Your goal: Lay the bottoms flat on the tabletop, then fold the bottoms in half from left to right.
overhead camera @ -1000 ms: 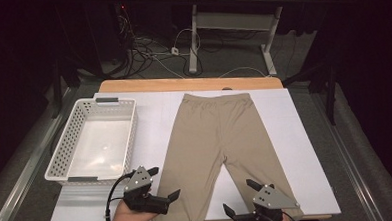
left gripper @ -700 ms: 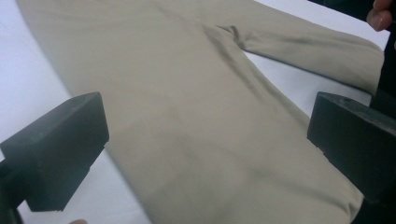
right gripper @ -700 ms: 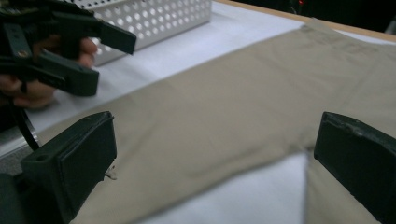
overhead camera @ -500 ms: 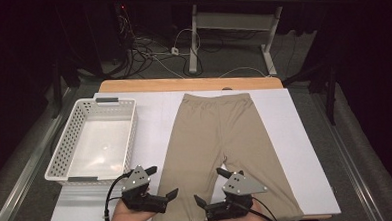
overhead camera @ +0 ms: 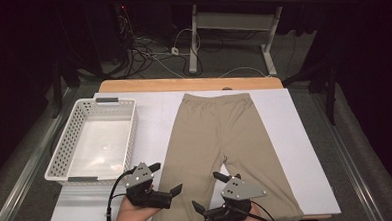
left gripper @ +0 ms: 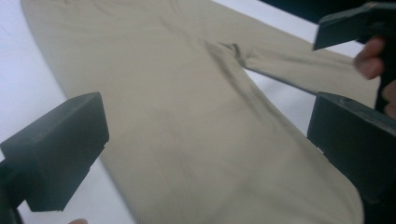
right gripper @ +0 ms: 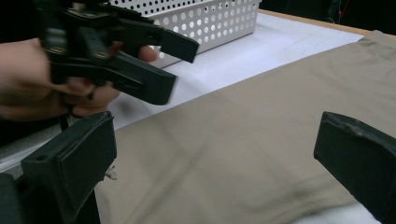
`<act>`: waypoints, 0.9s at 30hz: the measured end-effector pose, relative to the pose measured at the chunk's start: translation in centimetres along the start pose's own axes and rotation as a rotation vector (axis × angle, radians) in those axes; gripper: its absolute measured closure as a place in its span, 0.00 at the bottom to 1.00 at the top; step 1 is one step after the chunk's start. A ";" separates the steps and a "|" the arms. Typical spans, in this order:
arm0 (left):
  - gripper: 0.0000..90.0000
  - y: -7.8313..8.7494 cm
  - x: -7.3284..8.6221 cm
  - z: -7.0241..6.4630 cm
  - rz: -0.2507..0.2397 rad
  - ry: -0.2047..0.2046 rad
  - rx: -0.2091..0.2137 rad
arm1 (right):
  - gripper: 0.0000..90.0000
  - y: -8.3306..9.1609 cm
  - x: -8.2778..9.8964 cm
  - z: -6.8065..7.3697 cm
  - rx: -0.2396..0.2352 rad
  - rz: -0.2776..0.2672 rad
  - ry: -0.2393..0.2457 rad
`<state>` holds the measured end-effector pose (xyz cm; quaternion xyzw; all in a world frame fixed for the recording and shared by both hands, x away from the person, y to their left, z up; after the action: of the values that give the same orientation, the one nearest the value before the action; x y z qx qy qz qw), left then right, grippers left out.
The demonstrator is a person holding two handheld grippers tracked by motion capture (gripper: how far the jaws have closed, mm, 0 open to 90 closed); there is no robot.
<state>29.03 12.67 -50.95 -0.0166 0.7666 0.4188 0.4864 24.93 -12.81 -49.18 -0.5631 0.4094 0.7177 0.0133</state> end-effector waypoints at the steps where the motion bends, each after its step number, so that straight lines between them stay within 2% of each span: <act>1: 0.00 -0.3 -0.3 0.1 0.009 0.005 -0.001 | 0.00 0.1 0.0 -0.1 0.001 0.003 0.002; 6: 0.00 -1.7 -0.8 1.2 0.049 0.033 -0.011 | 0.00 0.5 0.1 -0.5 0.005 -0.002 -0.003; 7: 0.00 -2.0 -0.8 1.3 0.069 0.065 -0.004 | 0.00 0.5 0.1 -0.6 0.008 -0.003 -0.002; 10: 0.00 -2.6 -0.9 1.9 0.082 0.084 -0.014 | 0.00 0.4 0.1 -0.6 0.004 -0.001 -0.005; 15: 0.00 -3.7 -2.0 2.7 0.115 0.086 -0.037 | 0.00 0.1 0.3 -0.3 0.001 0.012 0.002; 17: 0.00 -4.2 -2.7 3.2 0.143 0.078 -0.055 | 0.00 0.0 0.3 -0.3 -0.001 0.014 0.000; 21: 0.00 -4.6 -4.3 4.0 0.149 0.084 -0.068 | 0.00 0.1 0.3 -0.3 0.000 0.015 -0.002; 24: 0.00 -5.1 -5.1 4.6 0.167 0.074 -0.089 | 0.00 0.1 0.4 -0.5 0.002 0.017 -0.010; 26: 0.00 -5.4 -5.3 5.0 0.202 0.077 -0.102 | 0.00 0.0 0.5 -0.6 0.004 0.021 -0.013; 27: 0.00 -5.7 -5.3 5.2 0.240 0.086 -0.115 | 0.00 -0.1 0.5 -0.6 0.002 0.023 -0.016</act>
<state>38.09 10.38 -51.41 0.0292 0.7579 0.5161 0.3979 25.30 -13.30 -49.68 -0.5528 0.4165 0.7217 0.0090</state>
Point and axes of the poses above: each handheld gripper's, and its own axes: y roughly backward along the jaws, x roughly out of its underside, z roughly to its left, the point moved 1 cm from there along -y, roughly forward along the jaws, and after that the axes turned 12 degrees about z, right-handed, at the moved point
